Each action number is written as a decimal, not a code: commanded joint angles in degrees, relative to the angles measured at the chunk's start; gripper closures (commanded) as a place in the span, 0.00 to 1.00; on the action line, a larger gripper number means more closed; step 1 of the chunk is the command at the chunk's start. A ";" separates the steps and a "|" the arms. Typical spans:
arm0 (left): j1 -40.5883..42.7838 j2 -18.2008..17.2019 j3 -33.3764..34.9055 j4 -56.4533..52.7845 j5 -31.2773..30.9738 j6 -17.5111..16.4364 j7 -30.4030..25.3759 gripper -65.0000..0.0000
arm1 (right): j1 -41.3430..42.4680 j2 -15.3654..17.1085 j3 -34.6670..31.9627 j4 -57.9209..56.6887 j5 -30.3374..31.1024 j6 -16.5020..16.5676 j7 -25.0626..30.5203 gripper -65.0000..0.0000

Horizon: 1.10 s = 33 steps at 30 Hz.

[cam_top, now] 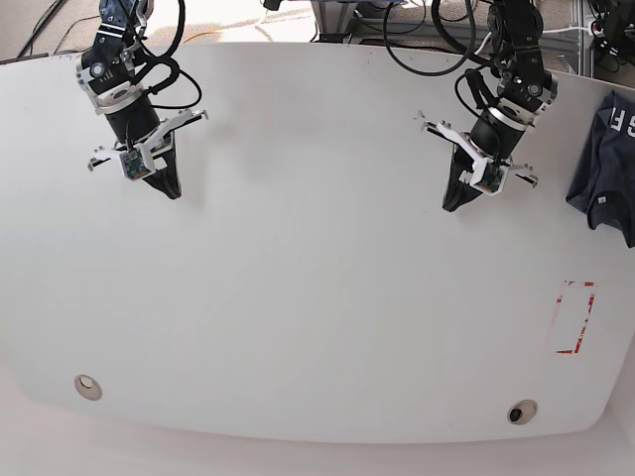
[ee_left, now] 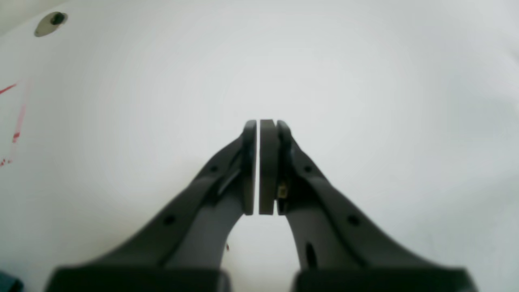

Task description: Layout the t-shirt on the table in an organized manner, then fold the t-shirt properly

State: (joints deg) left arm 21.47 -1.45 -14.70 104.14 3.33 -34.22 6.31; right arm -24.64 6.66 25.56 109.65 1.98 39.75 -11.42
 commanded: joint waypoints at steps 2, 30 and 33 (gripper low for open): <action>4.77 -0.35 -0.20 3.69 -1.00 0.59 -2.04 1.00 | -4.06 0.42 0.86 0.82 1.41 0.25 2.50 1.00; 43.89 2.55 -2.75 10.37 -1.27 0.59 -5.38 1.00 | -37.82 1.21 2.26 2.75 11.16 0.25 2.41 1.00; 47.05 2.55 -2.75 10.19 -1.27 0.59 -5.38 1.00 | -41.16 1.21 2.35 2.75 12.13 0.25 2.41 1.00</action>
State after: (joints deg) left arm 65.76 1.23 -17.21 113.62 2.96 -33.50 2.04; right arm -62.96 7.46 27.46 111.48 12.58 39.86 -10.44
